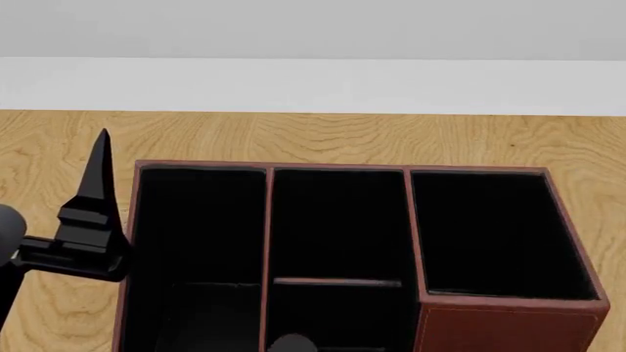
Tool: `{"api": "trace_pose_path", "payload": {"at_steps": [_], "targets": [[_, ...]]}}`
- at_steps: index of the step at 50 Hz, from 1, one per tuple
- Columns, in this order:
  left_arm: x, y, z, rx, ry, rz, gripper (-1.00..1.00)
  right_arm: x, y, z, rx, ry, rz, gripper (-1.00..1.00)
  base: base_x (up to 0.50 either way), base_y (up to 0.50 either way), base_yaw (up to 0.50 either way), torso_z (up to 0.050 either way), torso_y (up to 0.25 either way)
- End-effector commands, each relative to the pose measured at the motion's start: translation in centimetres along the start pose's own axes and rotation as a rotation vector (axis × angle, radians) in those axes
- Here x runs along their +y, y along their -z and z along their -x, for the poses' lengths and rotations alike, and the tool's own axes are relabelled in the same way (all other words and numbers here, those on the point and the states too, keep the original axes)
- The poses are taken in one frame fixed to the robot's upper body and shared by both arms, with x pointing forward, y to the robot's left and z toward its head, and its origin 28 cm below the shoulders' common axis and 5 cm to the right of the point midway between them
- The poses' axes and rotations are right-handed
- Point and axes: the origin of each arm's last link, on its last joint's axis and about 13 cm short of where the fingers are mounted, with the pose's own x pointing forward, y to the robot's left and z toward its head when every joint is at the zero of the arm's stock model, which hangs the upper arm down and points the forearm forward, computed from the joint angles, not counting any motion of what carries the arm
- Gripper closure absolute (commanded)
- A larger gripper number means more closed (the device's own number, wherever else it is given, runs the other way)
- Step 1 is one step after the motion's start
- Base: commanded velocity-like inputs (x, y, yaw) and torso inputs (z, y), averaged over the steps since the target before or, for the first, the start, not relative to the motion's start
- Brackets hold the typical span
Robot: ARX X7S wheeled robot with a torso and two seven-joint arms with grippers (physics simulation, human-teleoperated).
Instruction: Pick up the white mug and place it to the right of the caddy.
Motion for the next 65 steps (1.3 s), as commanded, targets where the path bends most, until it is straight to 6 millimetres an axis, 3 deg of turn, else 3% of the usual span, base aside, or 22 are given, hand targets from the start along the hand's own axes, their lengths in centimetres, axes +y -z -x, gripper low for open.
{"api": "trace_pose_path", "payload": {"at_steps": [1,30,65], "targets": [[0.1,0.0,0.1,-0.004,0.003,0.001,-1.0,0.5,-0.3,-1.4,0.029,-0.05,-0.003,-1.0,0.0,0.0,0.0,0.0,0.0],[0.4,-0.1,0.4,-0.012,0.001,0.01,-1.0,1.0,-0.3,-5.6,0.083,-0.171,-0.035,-1.0,0.0,0.0,0.0,0.0,0.0],[0.4,-0.2,0.5,-0.016,0.005,0.006,-1.0,2.0,1.5,-10.4,0.171,-0.301,-0.101,-1.0,0.0,0.0,0.0,0.0,0.0]]}}
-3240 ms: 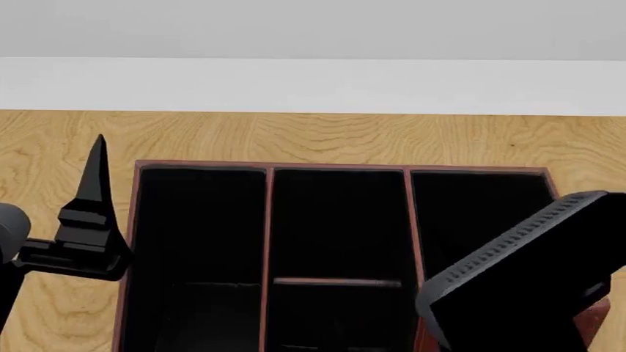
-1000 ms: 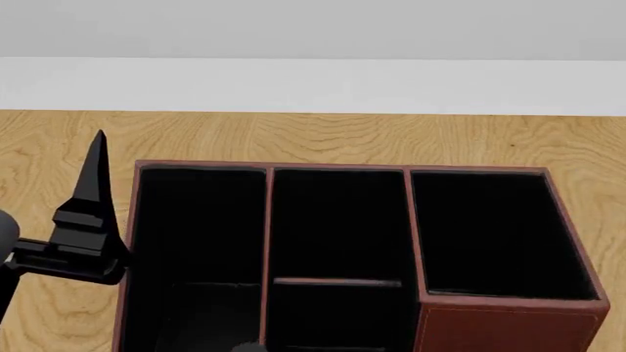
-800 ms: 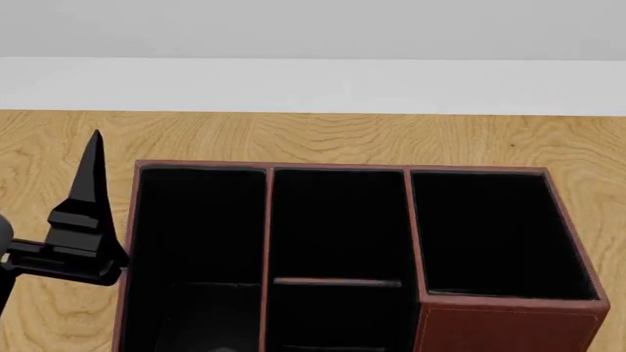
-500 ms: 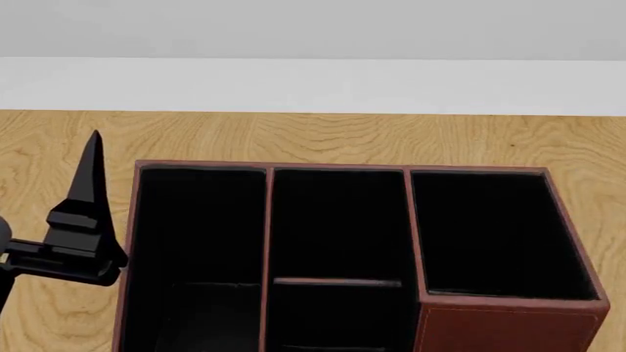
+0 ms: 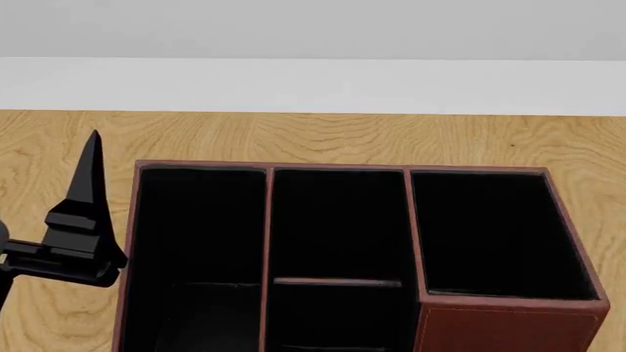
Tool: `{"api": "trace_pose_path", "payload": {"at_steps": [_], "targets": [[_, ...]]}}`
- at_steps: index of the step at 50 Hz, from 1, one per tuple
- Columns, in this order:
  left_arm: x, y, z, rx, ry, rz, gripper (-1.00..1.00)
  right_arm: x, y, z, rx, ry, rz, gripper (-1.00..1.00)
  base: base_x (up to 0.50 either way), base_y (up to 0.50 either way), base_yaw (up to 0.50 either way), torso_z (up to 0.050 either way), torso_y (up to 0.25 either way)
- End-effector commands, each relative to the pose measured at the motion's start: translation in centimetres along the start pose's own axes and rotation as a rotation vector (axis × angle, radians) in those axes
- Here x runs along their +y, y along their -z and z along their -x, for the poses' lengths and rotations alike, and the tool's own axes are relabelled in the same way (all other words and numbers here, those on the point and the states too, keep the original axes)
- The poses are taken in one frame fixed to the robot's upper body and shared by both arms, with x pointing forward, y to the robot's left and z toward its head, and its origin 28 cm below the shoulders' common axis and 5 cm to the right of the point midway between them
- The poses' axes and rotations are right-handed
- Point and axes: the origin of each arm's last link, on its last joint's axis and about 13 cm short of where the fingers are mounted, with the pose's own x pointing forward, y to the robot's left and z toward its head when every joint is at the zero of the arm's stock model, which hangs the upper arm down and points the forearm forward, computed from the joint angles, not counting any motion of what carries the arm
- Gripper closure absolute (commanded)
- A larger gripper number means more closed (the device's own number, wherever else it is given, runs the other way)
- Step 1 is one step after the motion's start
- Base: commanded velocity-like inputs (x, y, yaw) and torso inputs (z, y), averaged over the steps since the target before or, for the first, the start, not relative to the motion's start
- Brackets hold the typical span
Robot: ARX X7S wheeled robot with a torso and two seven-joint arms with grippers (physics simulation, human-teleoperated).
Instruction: Pick up the white mug and place it to the right of the caddy.
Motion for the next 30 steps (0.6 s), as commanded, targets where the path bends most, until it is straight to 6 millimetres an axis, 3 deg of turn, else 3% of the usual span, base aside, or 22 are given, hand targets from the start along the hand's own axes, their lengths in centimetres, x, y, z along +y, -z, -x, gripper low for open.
{"api": "trace_pose_path", "payload": {"at_steps": [1,30], "targets": [[0.1,-0.1,0.1,-0.002,0.0,-0.002,-1.0,-0.1,0.5,-1.6,0.028,-0.047,-0.029,-1.0,0.0,0.0,0.0,0.0,0.0],[0.2,-0.1,0.2,-0.005,-0.007,0.004,-1.0,-0.2,2.5,-3.8,0.081,-0.104,-0.106,-1.0,0.0,0.0,0.0,0.0,0.0]]}}
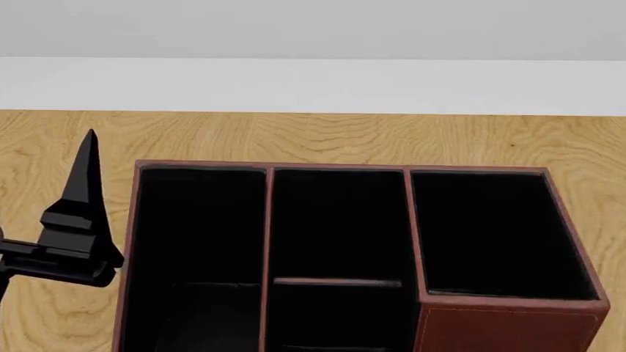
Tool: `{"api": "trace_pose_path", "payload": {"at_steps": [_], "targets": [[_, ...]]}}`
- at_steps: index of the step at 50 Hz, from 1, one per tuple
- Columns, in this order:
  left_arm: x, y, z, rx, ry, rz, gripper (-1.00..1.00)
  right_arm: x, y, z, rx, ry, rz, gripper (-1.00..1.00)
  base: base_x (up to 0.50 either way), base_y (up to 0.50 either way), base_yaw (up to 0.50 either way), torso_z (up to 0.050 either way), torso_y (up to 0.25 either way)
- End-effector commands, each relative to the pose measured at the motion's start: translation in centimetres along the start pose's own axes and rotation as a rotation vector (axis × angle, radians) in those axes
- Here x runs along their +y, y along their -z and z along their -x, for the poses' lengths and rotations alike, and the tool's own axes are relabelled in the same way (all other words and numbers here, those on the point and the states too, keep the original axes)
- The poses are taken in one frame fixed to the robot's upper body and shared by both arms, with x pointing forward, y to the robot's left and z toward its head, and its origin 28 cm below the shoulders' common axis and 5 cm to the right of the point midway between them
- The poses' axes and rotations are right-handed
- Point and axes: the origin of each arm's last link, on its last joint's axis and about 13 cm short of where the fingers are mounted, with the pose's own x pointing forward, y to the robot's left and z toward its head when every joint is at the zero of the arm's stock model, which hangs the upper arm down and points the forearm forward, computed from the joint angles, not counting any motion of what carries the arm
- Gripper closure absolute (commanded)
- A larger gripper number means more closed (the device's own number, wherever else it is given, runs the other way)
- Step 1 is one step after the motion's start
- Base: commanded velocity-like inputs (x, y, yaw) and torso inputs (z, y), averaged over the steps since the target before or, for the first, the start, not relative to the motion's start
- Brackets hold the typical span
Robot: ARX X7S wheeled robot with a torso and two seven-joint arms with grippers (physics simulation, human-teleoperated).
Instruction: Pick up the white mug and place it to the right of the caddy.
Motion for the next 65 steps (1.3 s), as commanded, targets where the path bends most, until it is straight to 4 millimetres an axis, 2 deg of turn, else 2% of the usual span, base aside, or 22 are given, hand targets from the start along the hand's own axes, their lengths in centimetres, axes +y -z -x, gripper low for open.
{"api": "trace_pose_path", "payload": {"at_steps": [1,36,52,53,65], "targets": [[0.1,-0.1,0.1,-0.002,-0.003,0.002,-1.0,-0.1,0.8,-0.9,0.021,-0.023,-0.027,-1.0,0.0,0.0,0.0,0.0,0.0],[0.1,-0.1,0.0,-0.004,-0.003,-0.003,-1.0,-1.0,2.8,-3.7,0.088,-0.07,-0.089,-1.0,0.0,0.0,0.0,0.0,0.0],[0.0,-0.2,0.1,-0.006,-0.001,-0.004,-1.0,-1.1,3.4,-4.3,0.105,-0.082,-0.104,-1.0,0.0,0.0,0.0,0.0,0.0],[0.0,-0.2,0.1,-0.006,-0.001,-0.004,-1.0,-1.1,3.4,-4.3,0.105,-0.081,-0.104,1.0,0.0,0.0,0.0,0.0,0.0],[0.1,-0.2,0.1,-0.006,-0.001,-0.002,-1.0,-1.1,3.4,-4.3,0.104,-0.073,-0.088,1.0,0.0,0.0,0.0,0.0,0.0]]}}
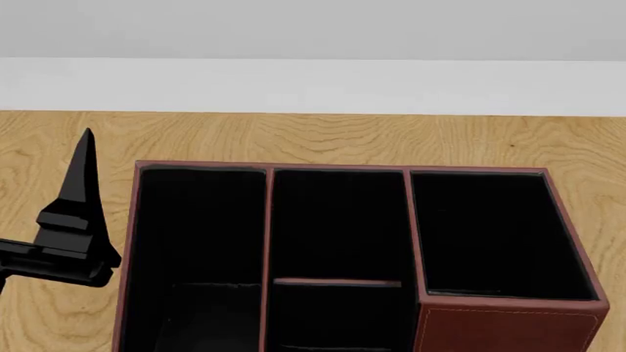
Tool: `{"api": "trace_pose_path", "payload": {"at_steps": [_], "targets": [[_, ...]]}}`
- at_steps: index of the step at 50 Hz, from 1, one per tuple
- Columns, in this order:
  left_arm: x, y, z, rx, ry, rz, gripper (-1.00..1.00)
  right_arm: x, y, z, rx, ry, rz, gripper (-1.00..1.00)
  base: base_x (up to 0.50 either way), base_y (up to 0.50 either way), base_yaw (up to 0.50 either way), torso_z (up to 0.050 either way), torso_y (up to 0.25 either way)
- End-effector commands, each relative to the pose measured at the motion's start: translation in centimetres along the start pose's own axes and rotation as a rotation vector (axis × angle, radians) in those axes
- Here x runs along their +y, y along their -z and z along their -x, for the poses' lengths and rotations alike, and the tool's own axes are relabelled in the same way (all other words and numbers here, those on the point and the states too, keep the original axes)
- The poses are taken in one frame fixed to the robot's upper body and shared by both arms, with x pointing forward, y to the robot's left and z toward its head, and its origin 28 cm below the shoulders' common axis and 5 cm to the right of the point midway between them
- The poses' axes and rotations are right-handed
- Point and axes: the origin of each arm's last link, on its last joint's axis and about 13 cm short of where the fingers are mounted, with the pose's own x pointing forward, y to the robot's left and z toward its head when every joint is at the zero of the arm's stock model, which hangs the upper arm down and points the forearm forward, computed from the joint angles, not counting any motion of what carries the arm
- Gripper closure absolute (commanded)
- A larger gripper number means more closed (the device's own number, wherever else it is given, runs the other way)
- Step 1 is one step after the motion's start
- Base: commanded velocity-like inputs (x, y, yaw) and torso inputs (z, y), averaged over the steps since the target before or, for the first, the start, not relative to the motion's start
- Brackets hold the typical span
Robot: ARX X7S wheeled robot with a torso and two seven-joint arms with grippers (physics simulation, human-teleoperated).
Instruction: Pick up the white mug and place it to the right of the caddy.
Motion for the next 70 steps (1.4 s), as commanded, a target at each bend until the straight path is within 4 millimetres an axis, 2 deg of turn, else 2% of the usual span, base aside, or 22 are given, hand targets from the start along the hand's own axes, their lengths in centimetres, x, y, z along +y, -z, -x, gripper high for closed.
{"api": "trace_pose_path", "payload": {"at_steps": [1,30,48,70], "targets": [[0.0,0.0,0.0,-0.001,0.0,0.001,-1.0,0.1,0.4,-0.3,0.017,0.023,0.012,1.0,0.0,0.0,0.0,0.0,0.0],[-0.1,-0.3,0.0,-0.009,-0.01,0.004,-1.0,1.5,-1.3,2.8,-0.059,0.088,0.111,1.0,0.0,0.0,0.0,0.0,0.0],[0.0,-0.6,0.2,-0.017,-0.016,0.003,-1.0,2.3,-1.5,3.9,-0.087,0.105,0.144,1.0,0.0,0.0,0.0,0.0,0.0],[0.3,-1.1,0.4,-0.034,-0.042,-0.001,-1.0,2.8,-2.7,6.6,-0.171,0.15,0.156,1.0,0.0,0.0,0.0,0.0,0.0]]}}
